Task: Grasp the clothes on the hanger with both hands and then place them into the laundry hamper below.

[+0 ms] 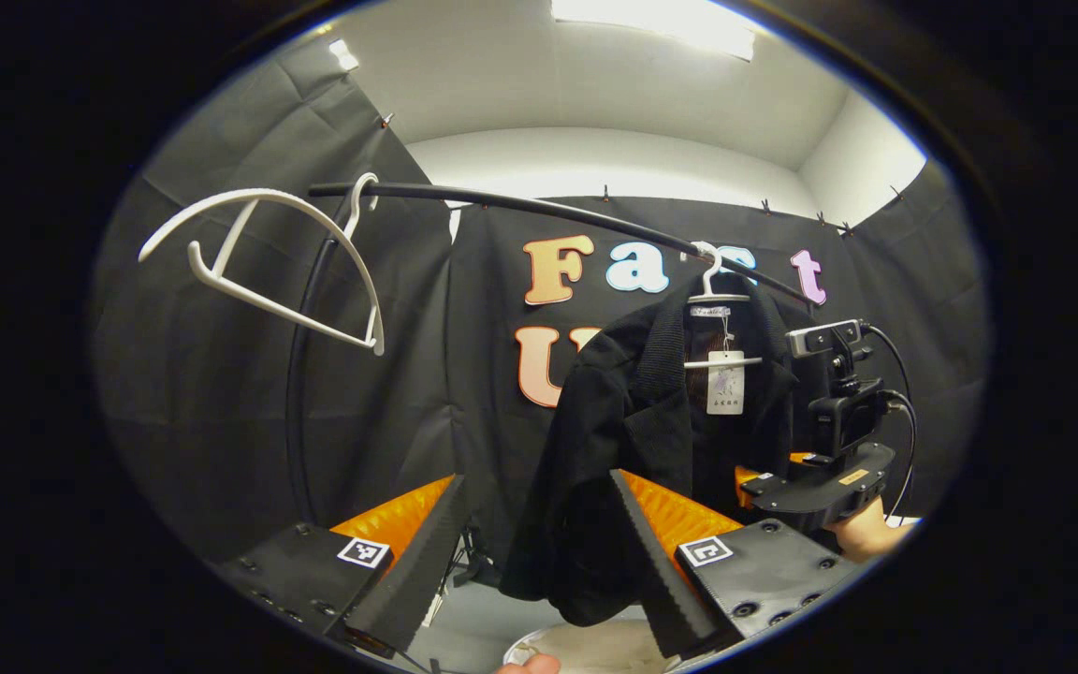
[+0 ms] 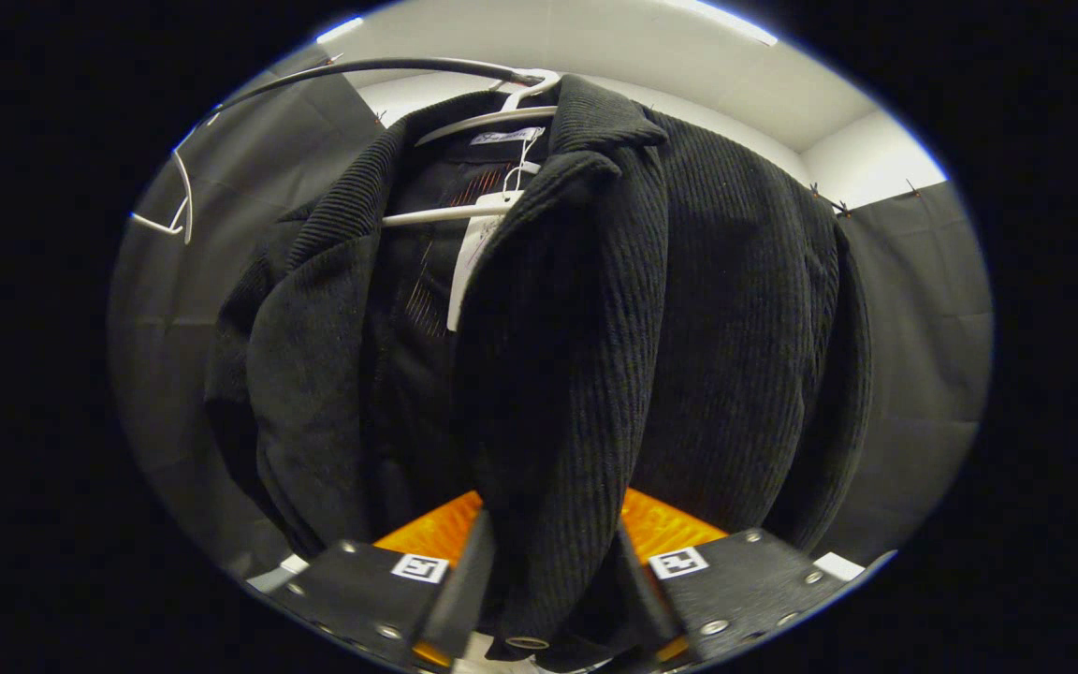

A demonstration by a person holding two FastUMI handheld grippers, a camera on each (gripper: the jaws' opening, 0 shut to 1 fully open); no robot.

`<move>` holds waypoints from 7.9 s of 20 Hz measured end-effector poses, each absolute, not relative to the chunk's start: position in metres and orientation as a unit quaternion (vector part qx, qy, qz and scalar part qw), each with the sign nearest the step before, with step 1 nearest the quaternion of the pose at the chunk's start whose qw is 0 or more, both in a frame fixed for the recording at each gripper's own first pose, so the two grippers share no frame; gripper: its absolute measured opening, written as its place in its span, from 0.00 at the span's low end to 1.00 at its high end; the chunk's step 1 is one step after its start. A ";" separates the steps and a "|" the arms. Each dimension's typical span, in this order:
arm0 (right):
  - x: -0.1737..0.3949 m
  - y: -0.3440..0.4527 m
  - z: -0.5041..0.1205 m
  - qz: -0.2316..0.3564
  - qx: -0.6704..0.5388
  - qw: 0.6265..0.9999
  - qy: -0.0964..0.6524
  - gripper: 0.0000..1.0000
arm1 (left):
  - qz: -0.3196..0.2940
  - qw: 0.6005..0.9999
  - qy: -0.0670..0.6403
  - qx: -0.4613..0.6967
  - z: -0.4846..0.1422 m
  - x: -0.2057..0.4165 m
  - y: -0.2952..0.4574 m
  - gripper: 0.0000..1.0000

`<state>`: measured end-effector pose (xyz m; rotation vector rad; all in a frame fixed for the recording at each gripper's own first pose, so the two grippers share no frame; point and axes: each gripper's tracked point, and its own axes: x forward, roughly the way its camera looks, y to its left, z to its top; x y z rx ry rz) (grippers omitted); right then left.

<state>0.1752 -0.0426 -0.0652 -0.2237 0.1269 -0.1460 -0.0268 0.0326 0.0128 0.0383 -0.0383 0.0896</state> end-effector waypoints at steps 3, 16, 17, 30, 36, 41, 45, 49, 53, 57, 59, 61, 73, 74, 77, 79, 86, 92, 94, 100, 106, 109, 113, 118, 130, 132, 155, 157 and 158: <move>0.161 -0.049 -0.060 -0.068 -0.084 0.992 0.070 0.08 | 0.009 1.000 0.001 0.014 0.002 -0.015 0.011 0.96; 0.065 -0.079 0.036 -0.043 -0.060 0.997 0.002 0.02 | -0.080 0.996 0.002 0.033 -0.037 0.116 -0.123 0.93; 0.062 -0.079 0.041 -0.040 -0.059 0.997 0.000 0.05 | -0.054 0.998 0.004 0.043 -0.042 0.129 -0.118 1.00; 0.054 -0.082 0.053 -0.028 -0.062 0.998 -0.017 0.03 | 0.103 0.992 0.019 0.074 -0.086 0.189 -0.076 0.96; 0.057 -0.072 0.049 -0.021 -0.052 0.998 -0.024 0.04 | 0.057 0.997 0.010 0.046 -0.065 0.167 -0.048 0.30; 0.041 -0.067 0.066 -0.021 -0.058 0.996 -0.067 0.03 | 0.004 1.000 -0.001 0.001 -0.025 0.138 -0.031 0.14; 0.031 -0.086 0.094 -0.057 -0.104 0.988 -0.099 0.10 | 0.026 0.999 -0.025 0.002 0.012 0.124 -0.010 0.15; 0.038 -0.109 0.132 -0.072 -0.119 0.984 -0.111 0.01 | 0.031 0.999 -0.031 -0.001 0.038 0.121 -0.001 0.15; 0.044 -0.160 0.198 -0.120 -0.155 0.970 -0.143 0.01 | 0.032 0.999 -0.033 -0.022 0.047 0.117 0.002 0.14; 0.085 -0.192 0.260 -0.139 -0.169 0.961 -0.171 0.01 | 0.033 0.999 -0.029 -0.026 0.044 0.120 0.006 0.15; 0.110 -0.202 0.275 -0.139 -0.183 0.958 -0.172 0.01 | 0.030 0.999 -0.025 -0.032 0.041 0.124 0.005 0.15; 0.142 -0.213 0.272 -0.131 -0.198 0.958 -0.162 0.01 | 0.028 0.999 -0.023 -0.028 0.041 0.123 0.003 0.15; 0.195 -0.223 0.086 -0.066 -0.129 0.988 -0.045 0.01 | 0.024 0.999 -0.028 -0.009 0.046 0.136 0.004 0.15; 0.197 -0.215 0.074 -0.059 -0.116 0.991 -0.042 0.01 | 0.025 0.999 -0.028 -0.006 0.046 0.139 0.005 0.15; 0.187 -0.190 0.049 -0.043 -0.070 0.996 -0.037 0.01 | 0.034 0.999 -0.028 0.004 0.044 0.145 0.010 0.15; 0.179 -0.161 0.038 -0.028 -0.054 0.997 -0.036 0.01 | 0.041 0.999 -0.030 0.006 0.048 0.154 0.016 0.15; 0.143 -0.078 0.019 0.043 -0.064 0.997 -0.024 0.02 | 0.080 0.995 -0.046 0.025 0.075 0.203 0.067 0.15; 0.124 -0.039 0.019 0.079 -0.046 0.996 -0.020 0.02 | 0.119 0.992 -0.016 0.031 0.049 0.211 0.113 0.15; 0.116 -0.033 0.011 0.086 -0.039 0.996 -0.009 0.02 | 0.119 0.992 -0.011 0.036 0.042 0.198 0.117 0.14; 0.108 -0.004 -0.007 0.113 -0.045 0.993 0.013 0.02 | 0.090 0.995 0.032 0.026 0.012 0.148 0.108 0.14; 0.102 0.035 -0.037 0.140 -0.039 0.989 0.041 0.03 | 0.073 0.994 0.079 0.036 -0.029 0.112 0.103 0.15; 0.095 0.048 -0.068 0.146 -0.033 0.986 0.074 0.03 | 0.084 0.991 0.102 0.037 -0.063 0.096 0.111 0.15; 0.093 0.058 -0.125 0.147 -0.018 0.979 0.140 0.04 | 0.081 0.984 0.158 0.027 -0.120 0.072 0.117 0.15; 0.081 0.054 -0.214 0.135 0.004 0.965 0.226 0.04 | 0.086 0.973 0.209 0.045 -0.190 0.052 0.128 0.14; 0.030 0.060 -0.366 0.117 0.016 0.901 0.418 0.11 | 0.105 0.898 0.427 0.033 -0.359 0.005 0.144 0.17; 0.026 0.060 -0.363 0.117 0.017 0.901 0.418 0.18 | 0.108 0.887 0.449 0.026 -0.373 -0.001 0.143 0.25; 0.031 0.022 -0.313 0.078 0.042 0.913 0.398 0.94 | 0.088 0.919 0.384 0.015 -0.310 0.010 0.106 0.98; 0.043 0.016 -0.294 0.073 0.044 0.922 0.378 0.94 | 0.081 0.929 0.362 0.007 -0.289 0.019 0.095 0.99; 0.050 0.012 -0.280 0.070 0.046 0.927 0.365 0.94 | 0.077 0.934 0.350 0.004 -0.276 0.023 0.090 1.00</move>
